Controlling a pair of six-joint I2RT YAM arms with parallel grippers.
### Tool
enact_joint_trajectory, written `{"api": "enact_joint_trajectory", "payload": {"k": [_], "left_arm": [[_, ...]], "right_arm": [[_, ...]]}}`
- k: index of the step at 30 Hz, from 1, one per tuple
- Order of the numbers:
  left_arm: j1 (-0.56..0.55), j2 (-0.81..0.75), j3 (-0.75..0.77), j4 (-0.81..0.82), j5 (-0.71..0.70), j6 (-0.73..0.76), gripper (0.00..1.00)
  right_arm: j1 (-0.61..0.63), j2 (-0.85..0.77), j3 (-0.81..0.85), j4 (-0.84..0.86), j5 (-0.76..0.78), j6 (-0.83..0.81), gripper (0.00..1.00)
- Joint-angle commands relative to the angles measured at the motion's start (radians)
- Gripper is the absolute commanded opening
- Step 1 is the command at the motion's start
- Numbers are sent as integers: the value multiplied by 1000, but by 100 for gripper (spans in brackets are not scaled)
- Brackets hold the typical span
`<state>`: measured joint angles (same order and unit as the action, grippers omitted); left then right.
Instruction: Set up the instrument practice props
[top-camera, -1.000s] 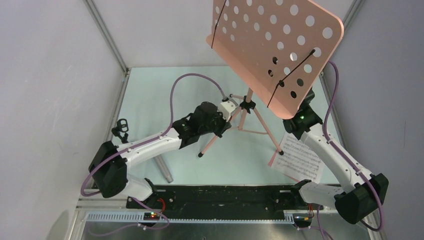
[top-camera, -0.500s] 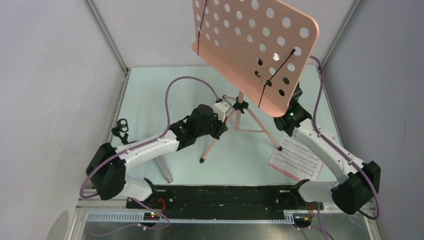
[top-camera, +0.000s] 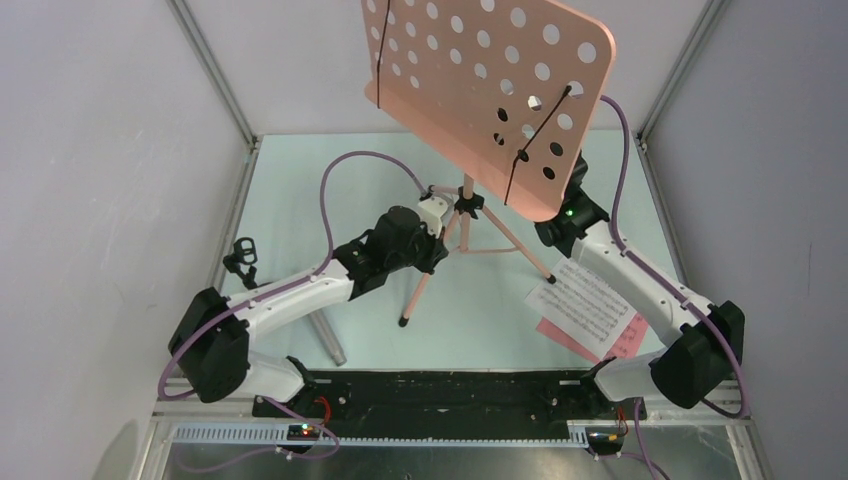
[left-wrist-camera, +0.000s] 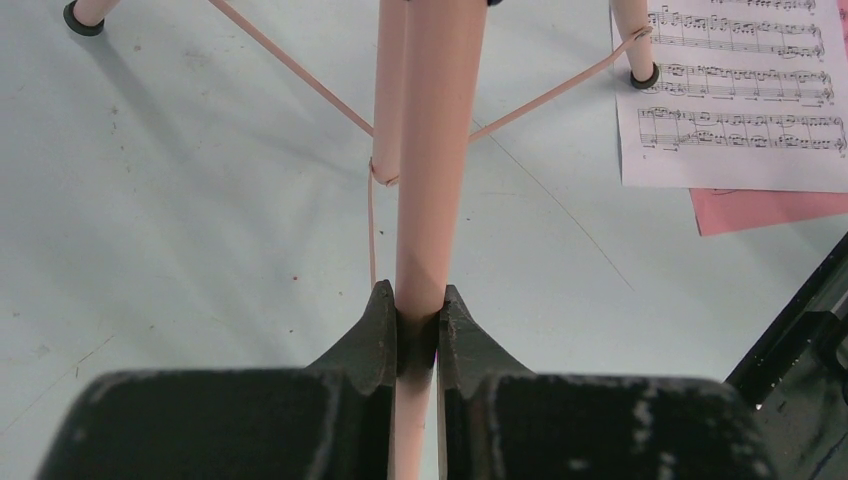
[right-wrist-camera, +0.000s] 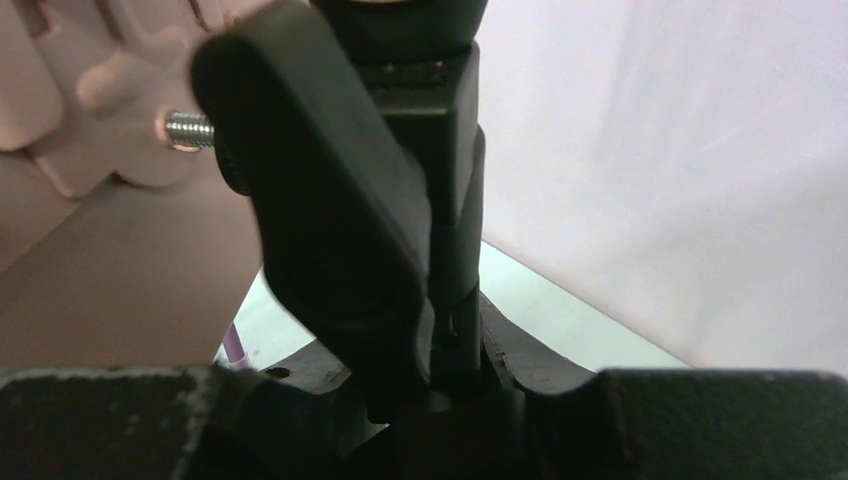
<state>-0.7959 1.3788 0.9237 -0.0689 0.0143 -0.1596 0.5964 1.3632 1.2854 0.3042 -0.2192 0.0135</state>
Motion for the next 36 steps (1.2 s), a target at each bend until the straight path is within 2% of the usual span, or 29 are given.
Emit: {"api": "enact_joint_trajectory", "payload": {"k": [1, 7, 9, 13, 14, 17, 18, 21, 26, 33, 36], "left_arm": [[51, -26, -3, 17, -163, -68, 0], [51, -11, -13, 17, -162, -51, 0], [51, -10, -18, 16, -163, -48, 0], [52, -5, -19, 10, -159, -41, 0], [51, -3, -18, 9, -159, -40, 0], [51, 0, -18, 7, -157, -39, 0], [52, -1, -18, 7, -156, -37, 0], [52, 2, -19, 7, -153, -31, 0], [52, 3, -20, 6, -155, -18, 0], [52, 3, -16, 4, -158, 8, 0], [51, 7, -16, 0, -153, 13, 0]], "right_arm": [[10, -65, 123, 227, -40, 40, 0], [-1, -82, 81, 214, 16, 59, 0], [-1, -89, 74, 200, 34, 60, 5], [-3, -105, 41, 192, 61, 62, 26], [-2, -113, 26, 195, 65, 64, 34], [-2, -141, -13, 202, 95, 69, 46], [-3, -148, -36, 204, 100, 71, 55], [-7, -188, -91, 205, 116, 74, 69], [-13, -234, -147, 143, 125, 82, 70], [-19, -342, -291, 34, 167, 104, 77], [-26, -403, -346, -21, 173, 119, 73]]}}
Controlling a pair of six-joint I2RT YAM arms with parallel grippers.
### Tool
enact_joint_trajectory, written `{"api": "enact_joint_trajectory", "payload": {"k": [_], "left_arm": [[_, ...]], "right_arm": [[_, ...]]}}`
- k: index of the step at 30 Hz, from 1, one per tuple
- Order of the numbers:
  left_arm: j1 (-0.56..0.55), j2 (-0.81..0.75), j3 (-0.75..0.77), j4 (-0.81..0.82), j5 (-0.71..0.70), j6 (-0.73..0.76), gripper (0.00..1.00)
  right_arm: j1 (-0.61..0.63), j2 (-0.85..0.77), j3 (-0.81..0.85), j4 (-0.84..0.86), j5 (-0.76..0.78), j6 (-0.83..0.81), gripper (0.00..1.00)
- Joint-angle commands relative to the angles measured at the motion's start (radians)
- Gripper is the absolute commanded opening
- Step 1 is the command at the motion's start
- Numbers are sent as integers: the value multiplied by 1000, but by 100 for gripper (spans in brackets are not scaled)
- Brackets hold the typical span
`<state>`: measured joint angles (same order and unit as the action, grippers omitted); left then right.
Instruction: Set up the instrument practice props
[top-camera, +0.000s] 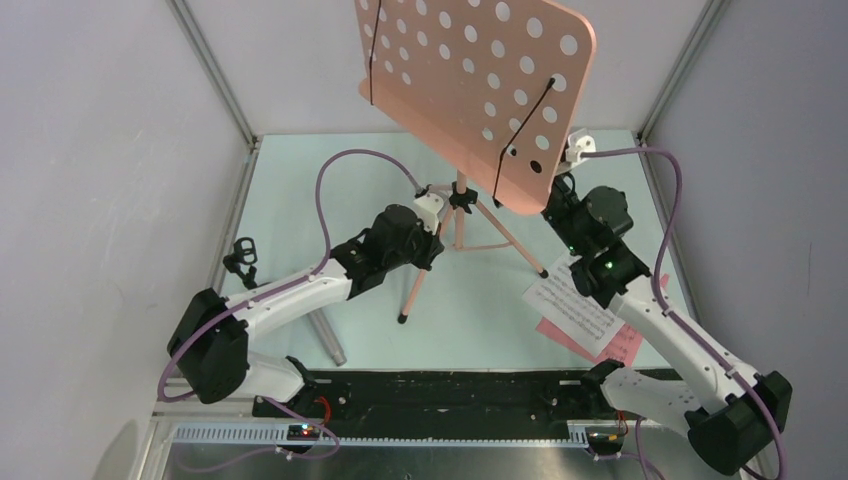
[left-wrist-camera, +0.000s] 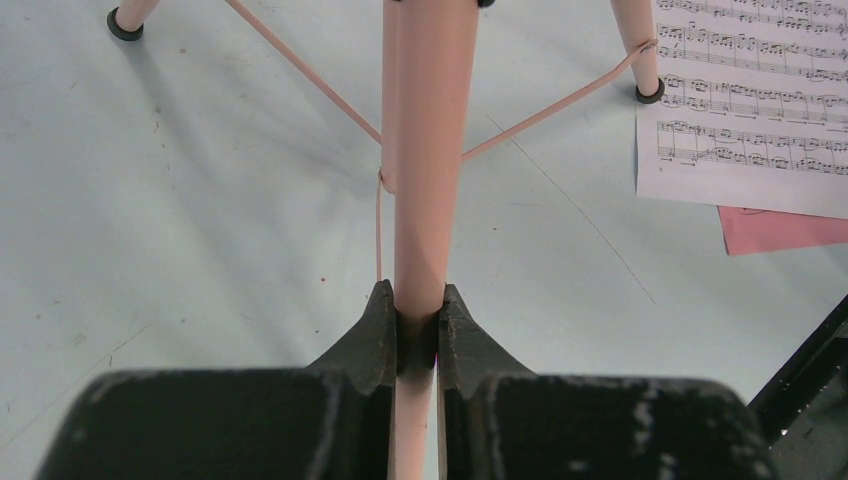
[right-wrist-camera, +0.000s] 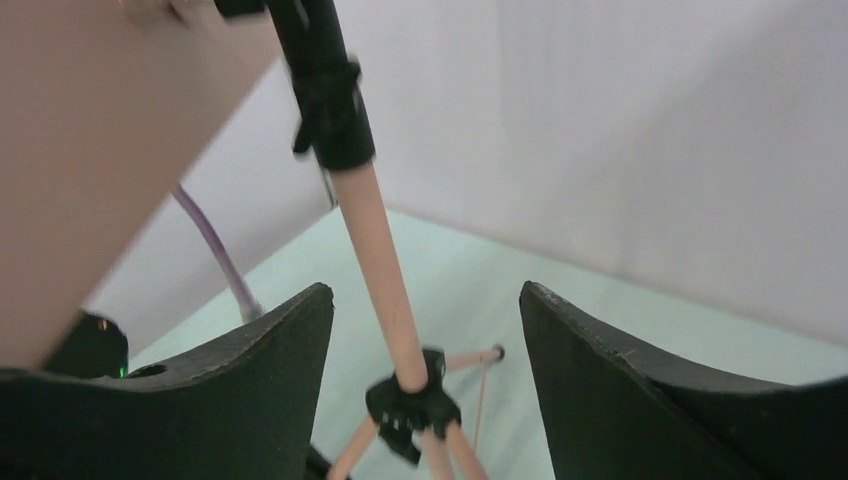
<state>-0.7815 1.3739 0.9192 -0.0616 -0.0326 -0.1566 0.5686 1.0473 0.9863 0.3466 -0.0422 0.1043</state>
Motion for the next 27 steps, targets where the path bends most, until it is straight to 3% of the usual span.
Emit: {"api": "enact_joint_trajectory", "payload": {"k": [1, 6, 9, 12, 18, 27], "left_arm": [[37, 11, -13, -7, -104, 12, 0], [36, 13, -24, -7, -93, 15, 0], [37, 11, -28, -7, -92, 19, 0], [37, 7, -35, -7, -94, 20, 0], [37, 2, -48, -8, -94, 19, 0], [37, 10, -44, -7, -85, 16, 0]], "right_arm": [[-2, -99, -54, -103, -5, 37, 70], [-14, -186, -149, -170, -18, 105, 56], [-10, -199, -186, -188, -28, 134, 42], [23, -183, -214, -187, -13, 141, 34], [94, -114, -254, -127, 87, 154, 41], [100, 20, -275, 53, 93, 257, 56]]}}
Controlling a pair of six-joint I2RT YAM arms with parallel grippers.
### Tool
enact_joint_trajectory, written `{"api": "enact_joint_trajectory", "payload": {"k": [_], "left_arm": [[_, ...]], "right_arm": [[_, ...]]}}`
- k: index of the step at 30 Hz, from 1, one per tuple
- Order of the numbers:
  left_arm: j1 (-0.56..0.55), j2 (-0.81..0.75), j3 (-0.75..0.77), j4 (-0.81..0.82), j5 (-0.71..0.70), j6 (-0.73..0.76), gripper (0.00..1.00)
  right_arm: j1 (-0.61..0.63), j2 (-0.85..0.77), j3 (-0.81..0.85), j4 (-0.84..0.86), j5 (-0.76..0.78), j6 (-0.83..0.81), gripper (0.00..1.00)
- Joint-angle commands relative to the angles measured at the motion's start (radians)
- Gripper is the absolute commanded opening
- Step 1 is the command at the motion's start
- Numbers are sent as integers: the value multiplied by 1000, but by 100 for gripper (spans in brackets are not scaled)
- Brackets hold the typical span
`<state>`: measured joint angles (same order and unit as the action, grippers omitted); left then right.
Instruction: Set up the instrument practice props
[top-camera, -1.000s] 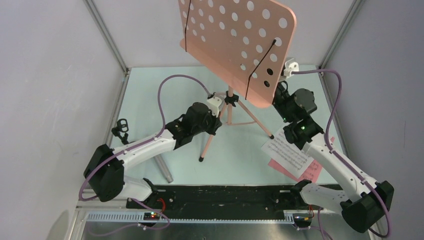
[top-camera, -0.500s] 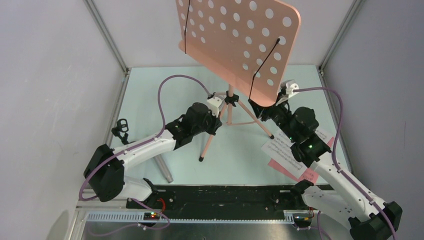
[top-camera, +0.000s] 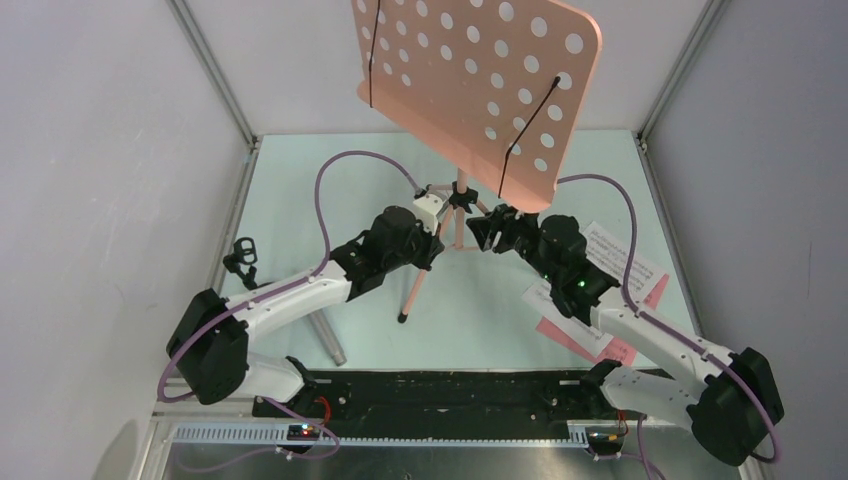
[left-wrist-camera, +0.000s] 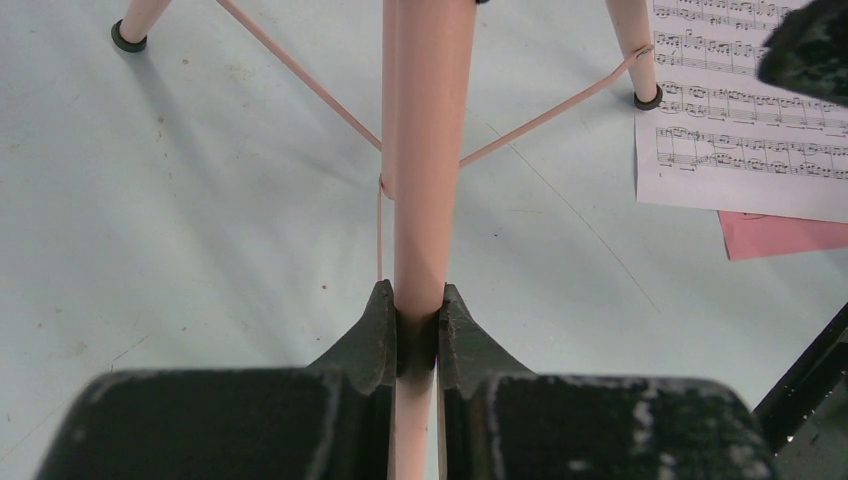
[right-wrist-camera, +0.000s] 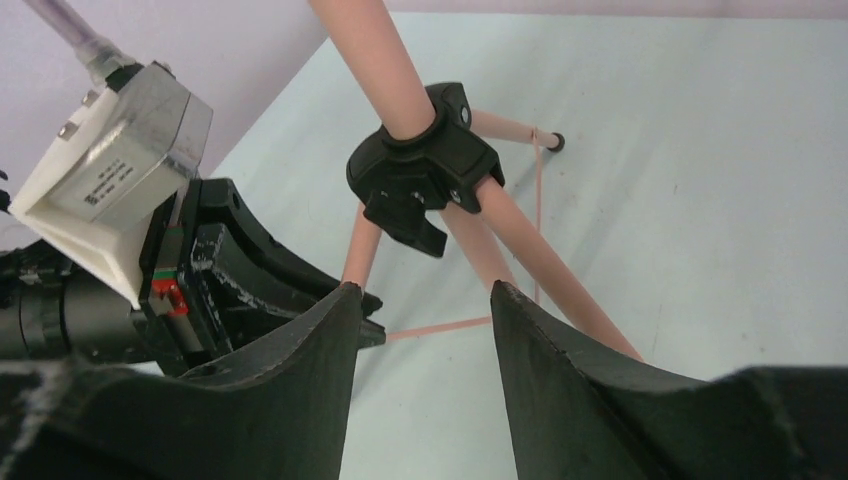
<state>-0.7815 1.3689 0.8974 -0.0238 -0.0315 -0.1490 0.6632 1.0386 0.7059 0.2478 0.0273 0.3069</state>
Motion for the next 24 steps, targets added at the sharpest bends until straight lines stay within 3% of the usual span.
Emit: {"api": "enact_joint_trajectory", "payload": {"k": [1, 16, 21, 24], "left_arm": [[37, 16, -21, -45, -83, 9, 0], [36, 18, -31, -47, -77, 31, 0], [36, 18, -32, -48, -60, 33, 0], [37, 19, -32, -47, -57, 34, 0]], "right_arm": [[11, 44, 6, 159, 32, 63, 57], [55, 163, 42, 233, 120, 105, 44], [56, 168, 48, 243, 133, 134, 32], [59, 157, 49, 243, 136, 147, 31]]}}
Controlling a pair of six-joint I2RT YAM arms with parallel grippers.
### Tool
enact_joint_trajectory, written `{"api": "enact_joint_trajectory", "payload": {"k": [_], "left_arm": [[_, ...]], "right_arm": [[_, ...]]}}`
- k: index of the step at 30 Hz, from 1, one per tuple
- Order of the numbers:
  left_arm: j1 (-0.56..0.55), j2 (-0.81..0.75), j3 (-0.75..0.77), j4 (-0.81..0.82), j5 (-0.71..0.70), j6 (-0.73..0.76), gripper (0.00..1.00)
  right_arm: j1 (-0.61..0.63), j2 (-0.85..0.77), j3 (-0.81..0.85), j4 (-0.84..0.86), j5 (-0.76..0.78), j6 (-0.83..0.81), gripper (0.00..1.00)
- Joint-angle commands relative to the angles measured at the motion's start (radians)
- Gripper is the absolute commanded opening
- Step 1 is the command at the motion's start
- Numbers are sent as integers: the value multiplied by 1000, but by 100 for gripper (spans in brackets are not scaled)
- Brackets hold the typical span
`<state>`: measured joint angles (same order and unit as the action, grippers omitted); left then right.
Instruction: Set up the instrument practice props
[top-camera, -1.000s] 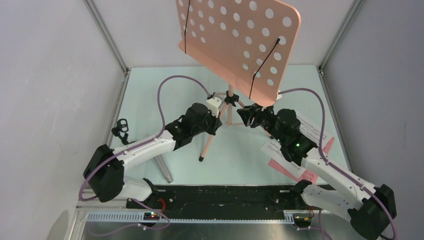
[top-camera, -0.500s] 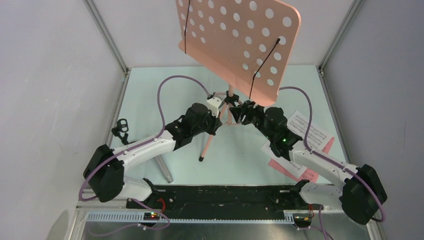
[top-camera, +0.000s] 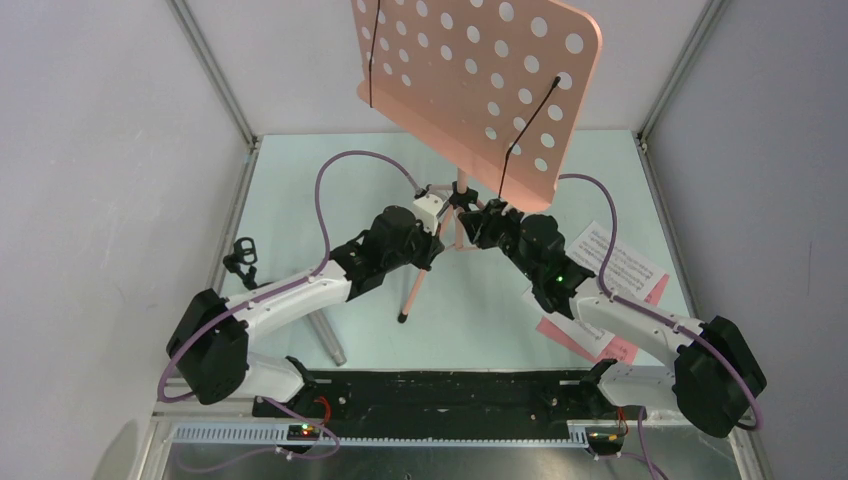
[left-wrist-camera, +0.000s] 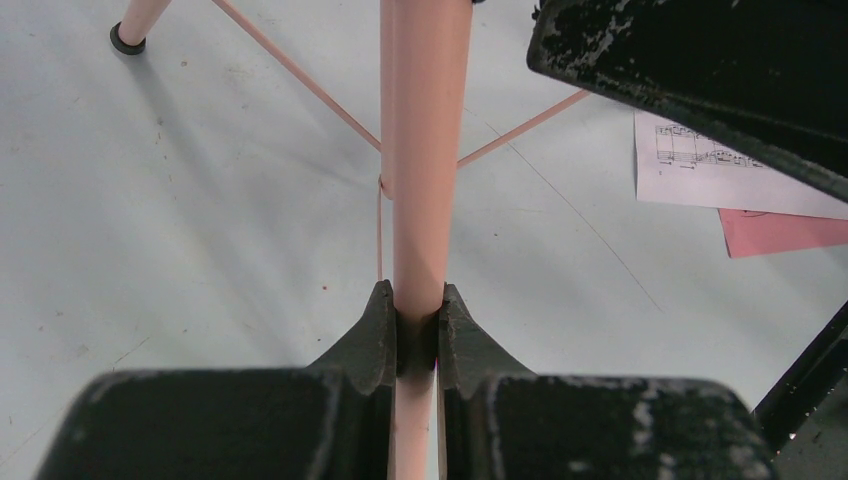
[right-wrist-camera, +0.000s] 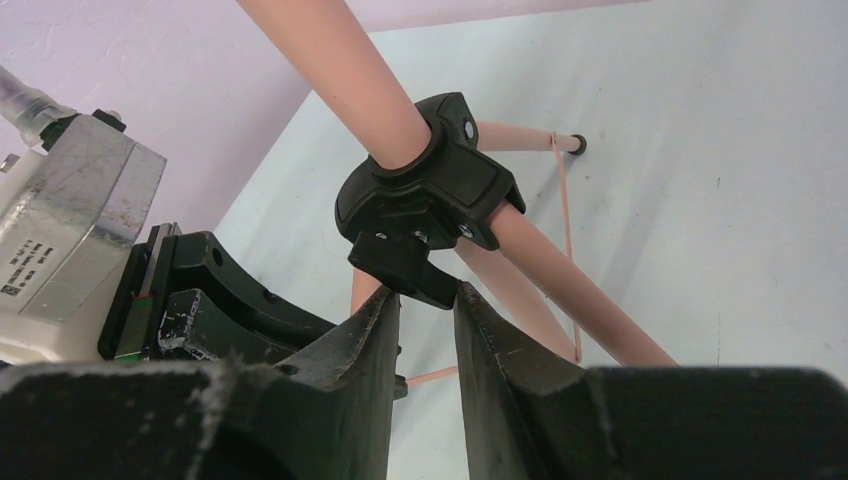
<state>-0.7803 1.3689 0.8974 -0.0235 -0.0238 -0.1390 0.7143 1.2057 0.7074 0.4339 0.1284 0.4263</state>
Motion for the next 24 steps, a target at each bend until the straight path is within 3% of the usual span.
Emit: {"api": "enact_joint_trajectory", "payload": {"k": [1, 7, 10, 13, 18, 24], "left_arm": [[35, 20, -31, -47, -63, 24, 0], [35, 23, -33, -47, -59, 21, 0], [36, 24, -32, -48, -58, 21, 0], [36, 24, -32, -48, -55, 21, 0], [36, 23, -36, -47, -54, 20, 0], [35, 27, -35, -47, -53, 17, 0]], "right_arm": [[10, -14, 47, 53, 40, 24, 34], [26, -38, 54, 40, 78, -53, 48], [30, -33, 63, 39, 109, -67, 49], [32, -22, 71, 38, 124, -58, 43], [33, 5, 103, 10, 120, -3, 24], [-10, -21, 108, -104, 77, 262, 9]]}}
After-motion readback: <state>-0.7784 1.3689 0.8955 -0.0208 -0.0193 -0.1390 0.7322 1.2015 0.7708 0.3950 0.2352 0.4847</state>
